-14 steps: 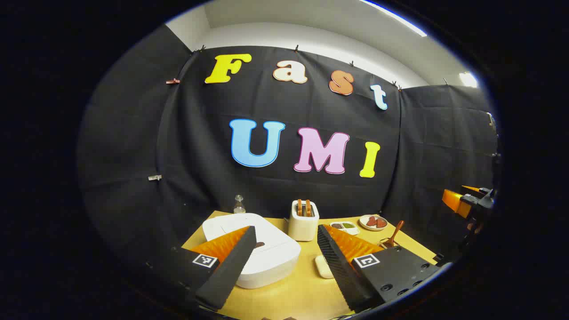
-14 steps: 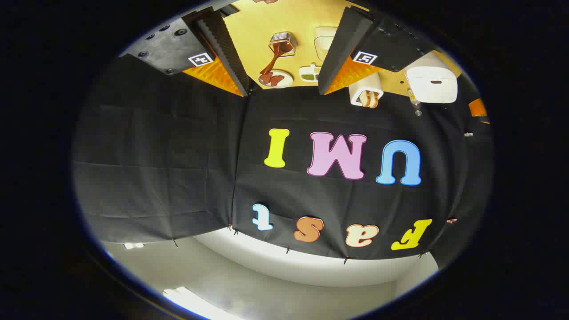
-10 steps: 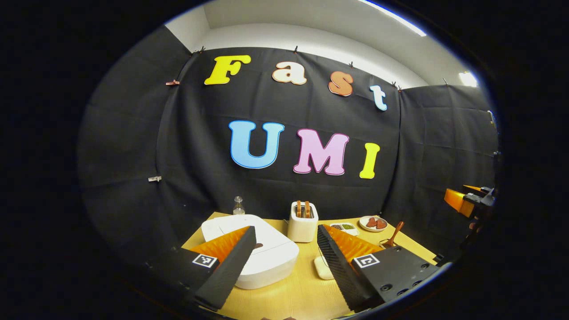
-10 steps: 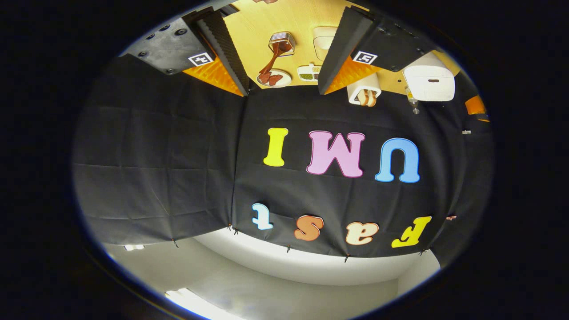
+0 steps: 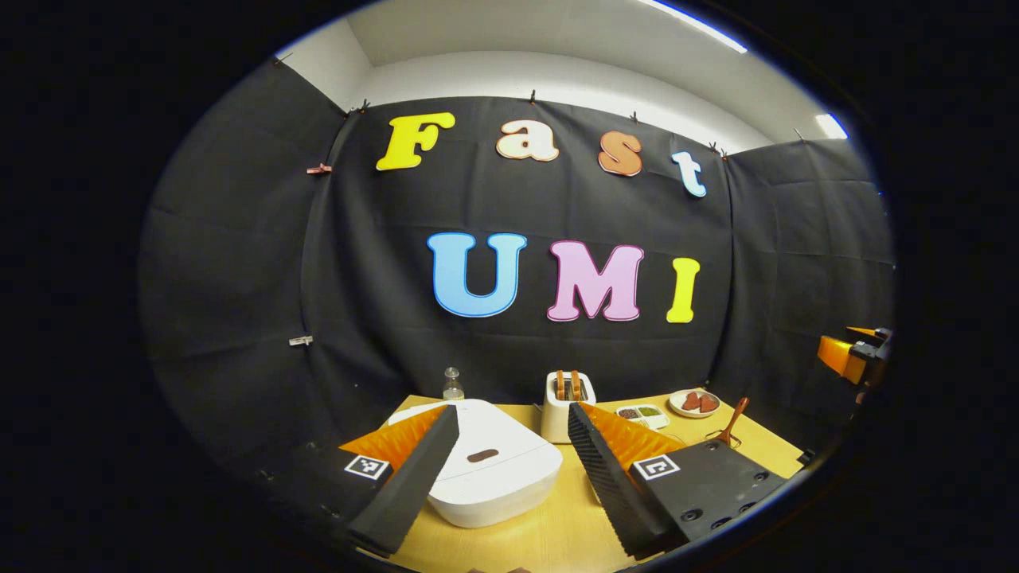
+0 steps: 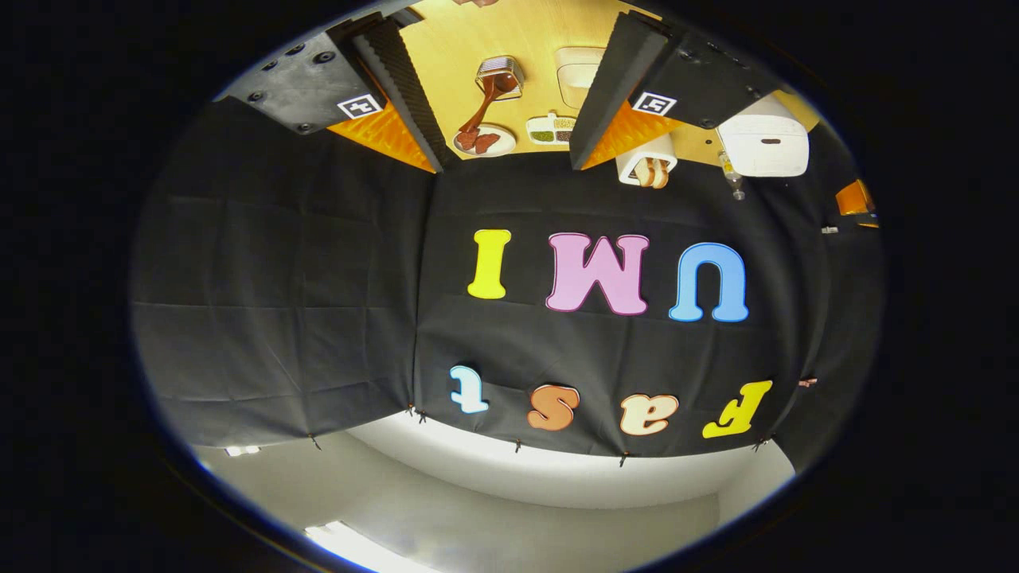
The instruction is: Close the left gripper, press the button to open the rice cooker; take a wooden spoon from the chopstick holder with the right hand, scoop a spoonful of rice and pour it into the rice cooker, then put the wooden spoon back into the chopstick holder.
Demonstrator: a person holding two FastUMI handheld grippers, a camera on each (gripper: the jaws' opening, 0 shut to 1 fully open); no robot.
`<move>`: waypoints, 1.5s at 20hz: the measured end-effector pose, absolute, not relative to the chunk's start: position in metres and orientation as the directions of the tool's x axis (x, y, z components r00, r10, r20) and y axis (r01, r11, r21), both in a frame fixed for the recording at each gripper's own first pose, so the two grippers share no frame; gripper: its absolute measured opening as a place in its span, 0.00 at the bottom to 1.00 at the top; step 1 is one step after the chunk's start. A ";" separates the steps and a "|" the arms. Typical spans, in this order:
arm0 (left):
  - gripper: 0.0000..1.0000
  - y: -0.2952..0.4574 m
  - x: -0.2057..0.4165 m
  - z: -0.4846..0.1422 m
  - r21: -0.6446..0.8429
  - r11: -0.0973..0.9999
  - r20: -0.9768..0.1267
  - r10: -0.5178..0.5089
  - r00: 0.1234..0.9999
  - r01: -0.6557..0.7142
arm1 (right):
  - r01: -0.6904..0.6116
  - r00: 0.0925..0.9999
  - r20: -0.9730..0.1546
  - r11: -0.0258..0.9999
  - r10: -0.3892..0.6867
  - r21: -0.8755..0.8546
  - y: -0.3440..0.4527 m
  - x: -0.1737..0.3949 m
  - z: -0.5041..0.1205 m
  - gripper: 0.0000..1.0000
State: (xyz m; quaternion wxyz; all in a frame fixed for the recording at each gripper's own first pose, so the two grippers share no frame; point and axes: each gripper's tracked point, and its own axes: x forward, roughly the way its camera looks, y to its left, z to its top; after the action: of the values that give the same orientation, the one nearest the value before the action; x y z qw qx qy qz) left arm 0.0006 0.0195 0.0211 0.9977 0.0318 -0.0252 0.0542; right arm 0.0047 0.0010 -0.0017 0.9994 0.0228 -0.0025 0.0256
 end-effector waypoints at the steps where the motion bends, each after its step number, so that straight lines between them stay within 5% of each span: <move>1: 0.95 0.020 0.001 0.020 0.066 0.991 0.055 0.116 0.992 -0.119 | -0.058 0.998 0.014 0.998 0.058 0.038 0.003 0.009 -0.003 0.98; 16: 0.95 0.052 0.038 0.020 -0.001 0.960 -0.027 0.280 0.960 -0.280 | -0.159 0.986 -0.030 0.985 0.162 0.070 -0.001 0.062 -0.027 0.98; 24: 0.54 0.060 0.087 0.000 -0.046 0.978 -0.140 0.193 0.971 -0.201 | -0.120 0.986 -0.103 0.986 0.132 0.117 -0.032 0.077 -0.057 0.98; 29: 0.09 0.074 0.122 -0.029 -0.040 0.981 -0.217 0.178 0.960 -0.191 | -0.120 0.986 -0.114 0.991 0.125 0.057 -0.045 0.085 -0.068 0.98; 30: 0.09 0.074 0.131 -0.037 -0.045 0.983 -0.236 0.165 0.958 -0.180 | -0.122 0.985 -0.118 0.991 0.128 0.057 -0.046 0.085 -0.070 0.98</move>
State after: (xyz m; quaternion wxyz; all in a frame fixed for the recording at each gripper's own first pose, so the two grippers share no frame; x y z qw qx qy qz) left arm 0.1310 0.0742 -0.0366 0.9888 -0.0333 0.1163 0.0873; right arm 0.0848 -0.0458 -0.0696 0.9959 0.0249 0.0610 0.0626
